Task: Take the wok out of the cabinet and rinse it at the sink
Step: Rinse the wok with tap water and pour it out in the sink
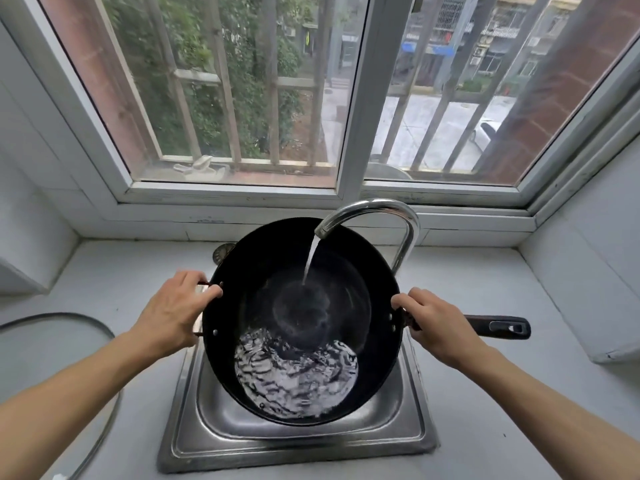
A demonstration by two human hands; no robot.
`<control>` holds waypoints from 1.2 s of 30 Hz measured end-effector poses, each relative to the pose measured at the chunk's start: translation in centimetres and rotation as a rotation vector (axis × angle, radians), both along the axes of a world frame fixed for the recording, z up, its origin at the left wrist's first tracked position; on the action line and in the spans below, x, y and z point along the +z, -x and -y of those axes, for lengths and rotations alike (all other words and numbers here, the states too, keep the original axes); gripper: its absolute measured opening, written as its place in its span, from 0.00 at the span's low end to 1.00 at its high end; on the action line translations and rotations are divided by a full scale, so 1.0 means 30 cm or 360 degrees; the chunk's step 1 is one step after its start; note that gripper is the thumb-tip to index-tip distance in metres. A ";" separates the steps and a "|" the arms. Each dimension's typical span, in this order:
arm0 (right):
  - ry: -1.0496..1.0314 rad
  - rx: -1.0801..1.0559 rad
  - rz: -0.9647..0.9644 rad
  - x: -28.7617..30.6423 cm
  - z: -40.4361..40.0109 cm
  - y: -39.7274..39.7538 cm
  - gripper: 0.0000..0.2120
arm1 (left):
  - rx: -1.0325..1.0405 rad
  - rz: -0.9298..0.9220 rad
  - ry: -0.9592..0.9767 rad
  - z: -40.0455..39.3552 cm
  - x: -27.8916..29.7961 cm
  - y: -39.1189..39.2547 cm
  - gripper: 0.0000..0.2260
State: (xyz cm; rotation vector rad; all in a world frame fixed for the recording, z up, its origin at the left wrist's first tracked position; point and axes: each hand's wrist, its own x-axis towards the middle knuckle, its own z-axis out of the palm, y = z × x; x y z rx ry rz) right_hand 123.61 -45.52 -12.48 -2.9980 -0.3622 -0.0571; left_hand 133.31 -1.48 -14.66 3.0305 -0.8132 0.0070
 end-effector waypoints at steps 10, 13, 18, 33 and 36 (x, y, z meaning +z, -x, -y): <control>-0.0169 -0.0141 -0.0047 -0.091 -0.083 -0.073 0.23 | -0.0019 0.0248 -0.0110 -0.056 0.056 -0.031 0.35; -0.0245 -0.0212 -0.0048 -0.122 -0.119 -0.101 0.23 | -0.0004 0.0295 -0.0131 -0.071 0.067 -0.045 0.32; -0.0255 -0.0171 -0.0073 -0.167 -0.172 -0.143 0.21 | 0.0026 0.0397 -0.0208 -0.123 0.096 -0.064 0.31; -0.0366 -0.0147 -0.0102 -0.262 -0.263 -0.184 0.23 | 0.0060 0.0526 -0.0258 -0.190 0.126 -0.016 0.34; -0.0401 -0.0101 -0.0134 -0.277 -0.253 -0.173 0.24 | 0.0042 0.0453 -0.0242 -0.185 0.144 -0.011 0.34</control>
